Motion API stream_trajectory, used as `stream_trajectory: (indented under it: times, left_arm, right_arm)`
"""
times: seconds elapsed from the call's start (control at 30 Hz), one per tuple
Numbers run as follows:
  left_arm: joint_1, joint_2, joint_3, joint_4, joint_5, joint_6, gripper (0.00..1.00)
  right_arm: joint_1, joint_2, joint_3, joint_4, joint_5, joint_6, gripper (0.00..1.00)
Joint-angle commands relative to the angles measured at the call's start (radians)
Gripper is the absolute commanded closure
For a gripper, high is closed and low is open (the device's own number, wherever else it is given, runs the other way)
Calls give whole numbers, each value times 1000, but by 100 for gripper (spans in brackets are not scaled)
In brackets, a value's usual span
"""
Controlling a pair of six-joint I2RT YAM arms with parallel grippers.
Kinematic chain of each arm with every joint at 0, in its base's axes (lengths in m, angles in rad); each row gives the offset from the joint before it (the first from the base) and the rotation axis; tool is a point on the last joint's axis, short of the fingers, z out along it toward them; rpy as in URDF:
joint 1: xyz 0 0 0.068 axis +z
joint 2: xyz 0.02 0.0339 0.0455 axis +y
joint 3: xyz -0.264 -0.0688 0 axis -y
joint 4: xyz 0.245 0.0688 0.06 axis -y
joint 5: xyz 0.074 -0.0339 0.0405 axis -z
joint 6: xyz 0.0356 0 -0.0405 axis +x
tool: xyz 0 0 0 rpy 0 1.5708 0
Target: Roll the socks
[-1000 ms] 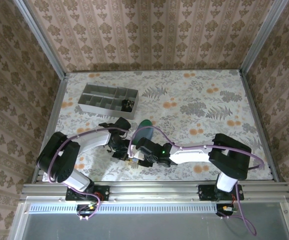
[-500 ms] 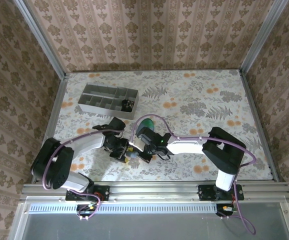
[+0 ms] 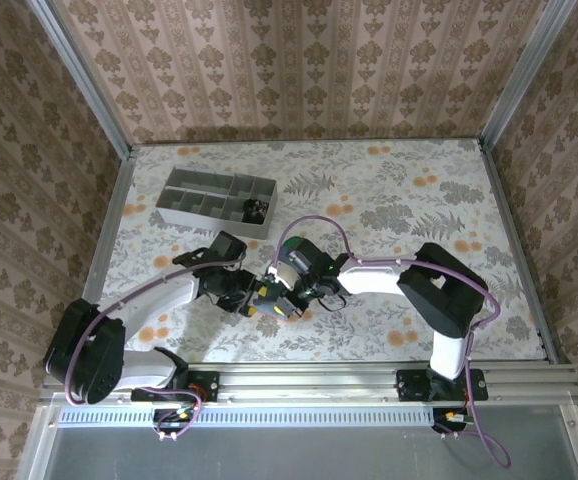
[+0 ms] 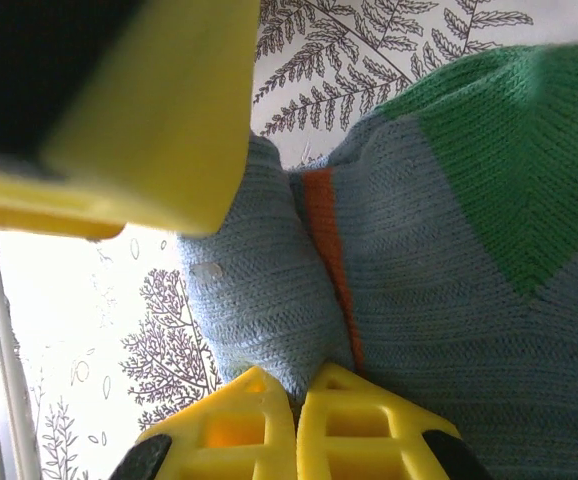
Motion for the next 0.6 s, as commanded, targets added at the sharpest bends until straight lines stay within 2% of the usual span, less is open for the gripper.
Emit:
stream_trajectory:
  times: [0.0,0.23,0.47,0.57]
  left_arm:
    - [-15,-18,-30,27,-6,-1,63]
    - [-28,-20,-72,90,-21,-25,64]
    - [-39,51,-81,169,-26,1,62]
    - [-46,71,-76,154,-36,10,61]
  right_arm:
    - [-19,119,-77,-221,66,50,100]
    - [-50,137,-80,-226,25,81,100]
    - [-78,147,-63,-255,-1,100,100]
    - [-95,153,-61,-255,-21,111,100]
